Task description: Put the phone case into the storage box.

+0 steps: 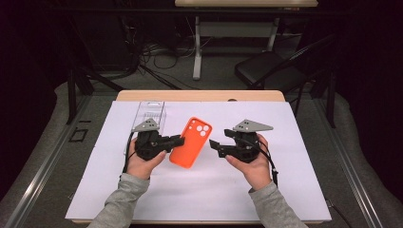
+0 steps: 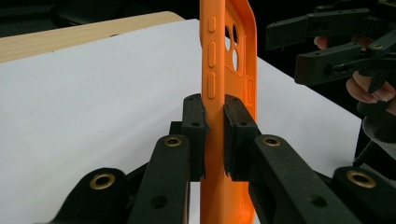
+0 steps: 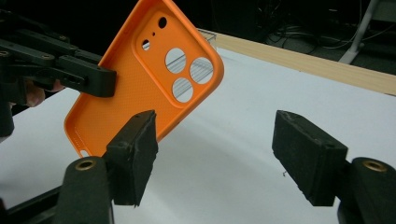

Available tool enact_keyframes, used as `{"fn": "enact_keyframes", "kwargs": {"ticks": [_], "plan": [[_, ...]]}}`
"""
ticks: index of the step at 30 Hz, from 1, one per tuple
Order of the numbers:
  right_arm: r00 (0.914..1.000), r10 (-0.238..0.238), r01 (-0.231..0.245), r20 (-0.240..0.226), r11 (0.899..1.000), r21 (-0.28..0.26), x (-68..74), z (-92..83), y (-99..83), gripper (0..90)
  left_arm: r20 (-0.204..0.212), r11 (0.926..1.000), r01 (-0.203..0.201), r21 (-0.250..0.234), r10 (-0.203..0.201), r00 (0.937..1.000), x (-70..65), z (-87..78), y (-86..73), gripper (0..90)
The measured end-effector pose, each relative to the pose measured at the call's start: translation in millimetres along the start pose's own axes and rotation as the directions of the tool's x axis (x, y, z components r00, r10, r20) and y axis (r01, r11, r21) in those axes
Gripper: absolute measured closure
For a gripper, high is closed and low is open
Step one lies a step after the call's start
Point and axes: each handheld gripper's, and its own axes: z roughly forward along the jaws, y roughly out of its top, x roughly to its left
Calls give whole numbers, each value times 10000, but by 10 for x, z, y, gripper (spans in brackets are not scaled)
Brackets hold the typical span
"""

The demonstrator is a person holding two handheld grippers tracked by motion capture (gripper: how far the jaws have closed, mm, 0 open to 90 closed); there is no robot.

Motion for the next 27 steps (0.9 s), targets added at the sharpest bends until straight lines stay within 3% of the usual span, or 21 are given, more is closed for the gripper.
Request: {"fn": "enact_keyframes", "kwargs": {"ticks": [8,17,27], "plan": [[9980,492,-494,-402,9988,-43,-21,-14,-19,290,-8,9998,29,-178,-30,10000,-6,-1,-10,814],[9881,1141,-1139,-1029,9935,84,-44,5,-46,258,23,9995,70,-296,-69,10000,-24,20,-27,814],[9813,1353,-1357,-1372,9907,59,-33,43,-79,258,95,9992,143,-366,-140,9999,-29,32,-38,814]]}}
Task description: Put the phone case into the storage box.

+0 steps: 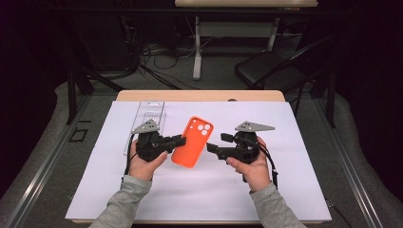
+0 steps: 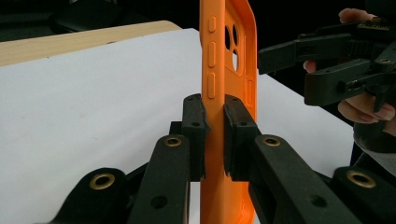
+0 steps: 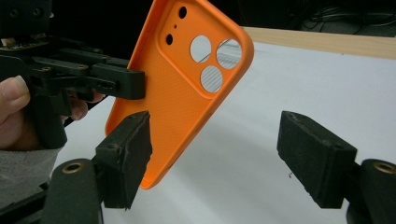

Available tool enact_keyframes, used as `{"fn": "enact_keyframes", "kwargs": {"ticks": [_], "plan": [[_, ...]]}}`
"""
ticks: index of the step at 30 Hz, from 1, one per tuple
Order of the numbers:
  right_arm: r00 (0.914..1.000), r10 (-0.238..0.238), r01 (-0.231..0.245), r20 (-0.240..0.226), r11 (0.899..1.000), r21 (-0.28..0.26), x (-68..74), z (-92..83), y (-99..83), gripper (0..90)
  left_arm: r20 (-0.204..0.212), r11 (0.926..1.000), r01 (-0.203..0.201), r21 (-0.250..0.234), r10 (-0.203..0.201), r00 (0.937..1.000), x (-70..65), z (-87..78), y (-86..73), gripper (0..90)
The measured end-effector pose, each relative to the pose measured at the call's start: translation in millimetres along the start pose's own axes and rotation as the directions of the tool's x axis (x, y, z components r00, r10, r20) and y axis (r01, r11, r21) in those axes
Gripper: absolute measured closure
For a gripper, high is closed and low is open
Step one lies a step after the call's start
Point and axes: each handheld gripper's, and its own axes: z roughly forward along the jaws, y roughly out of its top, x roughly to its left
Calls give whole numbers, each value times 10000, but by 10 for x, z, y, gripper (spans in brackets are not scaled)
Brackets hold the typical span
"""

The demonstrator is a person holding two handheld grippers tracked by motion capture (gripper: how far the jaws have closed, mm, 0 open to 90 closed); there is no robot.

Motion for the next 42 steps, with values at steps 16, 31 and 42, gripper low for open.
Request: {"fn": "enact_keyframes", "kwargs": {"ticks": [16,31,42], "plan": [[9999,-96,98,-70,9997,219,4,78,-66,308,81,10000,54,-67,-54,10000,-22,10,-9,814],[9984,166,-162,-544,9998,86,-4,79,-90,435,133,9999,28,-138,-26,9999,-41,21,-18,814],[9978,448,-454,-480,9989,-104,-18,70,-104,455,171,9998,-58,-183,61,9998,-70,35,-24,814]]}}
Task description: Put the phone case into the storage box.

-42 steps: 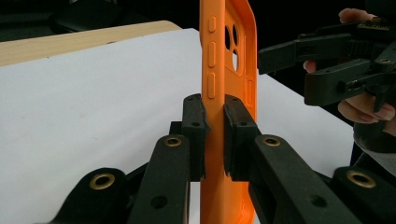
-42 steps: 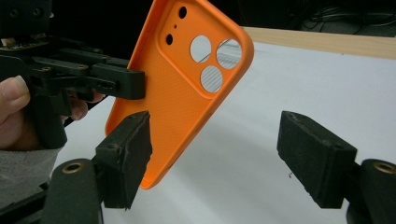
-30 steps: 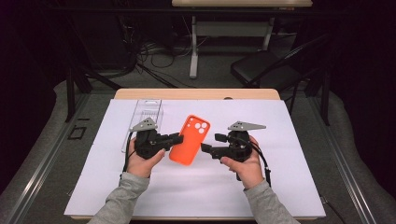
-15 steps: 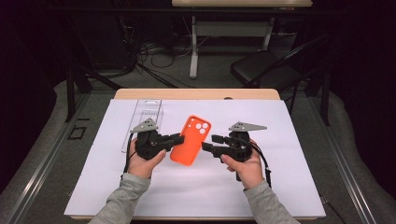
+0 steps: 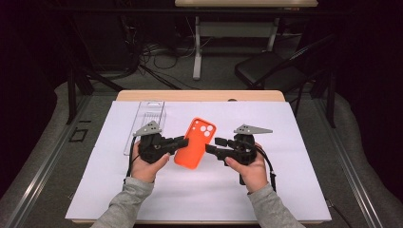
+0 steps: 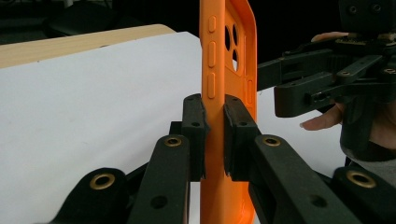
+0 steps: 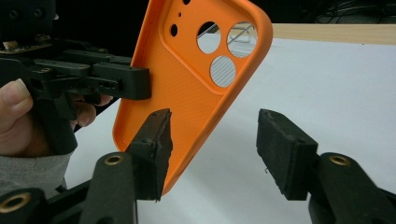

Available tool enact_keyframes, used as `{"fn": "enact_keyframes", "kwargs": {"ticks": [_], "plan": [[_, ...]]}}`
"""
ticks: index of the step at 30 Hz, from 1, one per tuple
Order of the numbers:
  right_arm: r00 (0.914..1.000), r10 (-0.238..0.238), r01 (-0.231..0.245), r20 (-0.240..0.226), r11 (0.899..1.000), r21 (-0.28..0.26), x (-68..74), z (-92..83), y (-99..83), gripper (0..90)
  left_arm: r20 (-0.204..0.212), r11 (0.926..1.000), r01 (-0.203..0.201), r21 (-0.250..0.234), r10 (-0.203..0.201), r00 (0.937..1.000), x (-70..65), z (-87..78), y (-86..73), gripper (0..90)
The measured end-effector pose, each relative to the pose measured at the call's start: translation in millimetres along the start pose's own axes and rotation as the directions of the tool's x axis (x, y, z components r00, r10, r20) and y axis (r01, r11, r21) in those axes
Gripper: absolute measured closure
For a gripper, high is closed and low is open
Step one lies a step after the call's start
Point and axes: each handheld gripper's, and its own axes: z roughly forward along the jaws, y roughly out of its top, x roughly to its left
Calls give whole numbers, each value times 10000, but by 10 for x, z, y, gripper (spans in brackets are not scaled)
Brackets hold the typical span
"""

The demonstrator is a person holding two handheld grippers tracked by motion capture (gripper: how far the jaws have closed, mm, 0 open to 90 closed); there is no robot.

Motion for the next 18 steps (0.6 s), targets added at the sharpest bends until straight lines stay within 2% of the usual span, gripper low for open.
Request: {"fn": "enact_keyframes", "kwargs": {"ticks": [8,11,18], "plan": [[9974,639,-637,-332,9979,64,-42,-4,-8,521,132,10000,32,-11,-32,9999,-22,24,-11,814],[9975,650,-647,-287,9979,87,-59,-4,-14,551,136,10000,12,-20,-11,9999,-34,33,-16,814],[9912,1178,-1165,-605,9929,242,-79,3,-28,612,210,10000,1,-51,0,9998,-54,47,-20,814]]}}
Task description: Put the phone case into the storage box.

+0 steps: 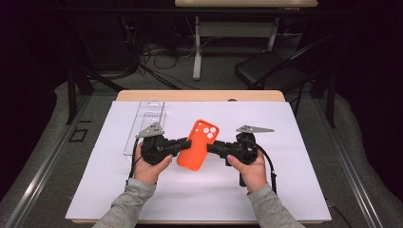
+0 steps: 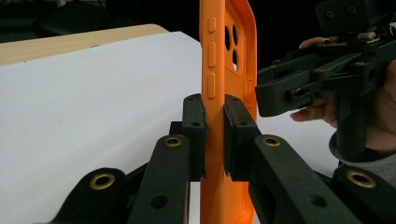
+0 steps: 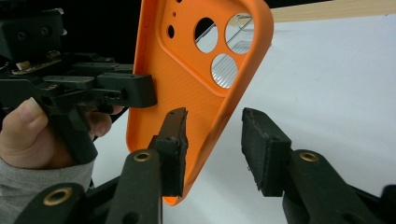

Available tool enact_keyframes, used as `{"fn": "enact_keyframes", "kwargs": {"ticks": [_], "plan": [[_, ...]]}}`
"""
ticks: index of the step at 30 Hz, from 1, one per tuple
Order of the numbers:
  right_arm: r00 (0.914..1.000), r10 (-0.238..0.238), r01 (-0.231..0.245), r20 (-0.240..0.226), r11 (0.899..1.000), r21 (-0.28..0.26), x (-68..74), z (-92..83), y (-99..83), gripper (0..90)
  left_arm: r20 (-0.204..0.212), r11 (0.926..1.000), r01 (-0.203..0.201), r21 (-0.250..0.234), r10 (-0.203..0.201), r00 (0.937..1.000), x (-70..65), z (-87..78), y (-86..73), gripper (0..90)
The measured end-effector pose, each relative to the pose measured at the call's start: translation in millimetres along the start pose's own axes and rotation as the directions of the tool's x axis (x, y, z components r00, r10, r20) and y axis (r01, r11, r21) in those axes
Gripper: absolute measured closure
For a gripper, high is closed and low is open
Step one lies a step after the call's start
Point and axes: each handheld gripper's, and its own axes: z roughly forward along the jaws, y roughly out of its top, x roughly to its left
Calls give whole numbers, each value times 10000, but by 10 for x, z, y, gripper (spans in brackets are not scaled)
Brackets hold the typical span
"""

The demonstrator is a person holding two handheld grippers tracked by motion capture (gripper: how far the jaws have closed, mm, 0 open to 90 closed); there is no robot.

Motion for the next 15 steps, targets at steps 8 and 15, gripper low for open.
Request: {"fn": "enact_keyframes", "kwargs": {"ticks": [8,15], "plan": [[9995,303,-303,-90,9995,44,-16,11,-14,633,45,10000,5,29,-5,10000,-15,9,-4,814],[9988,456,-453,-188,9988,176,-18,31,-32,669,26,10000,-20,-31,20,10000,-23,19,-9,814]]}}
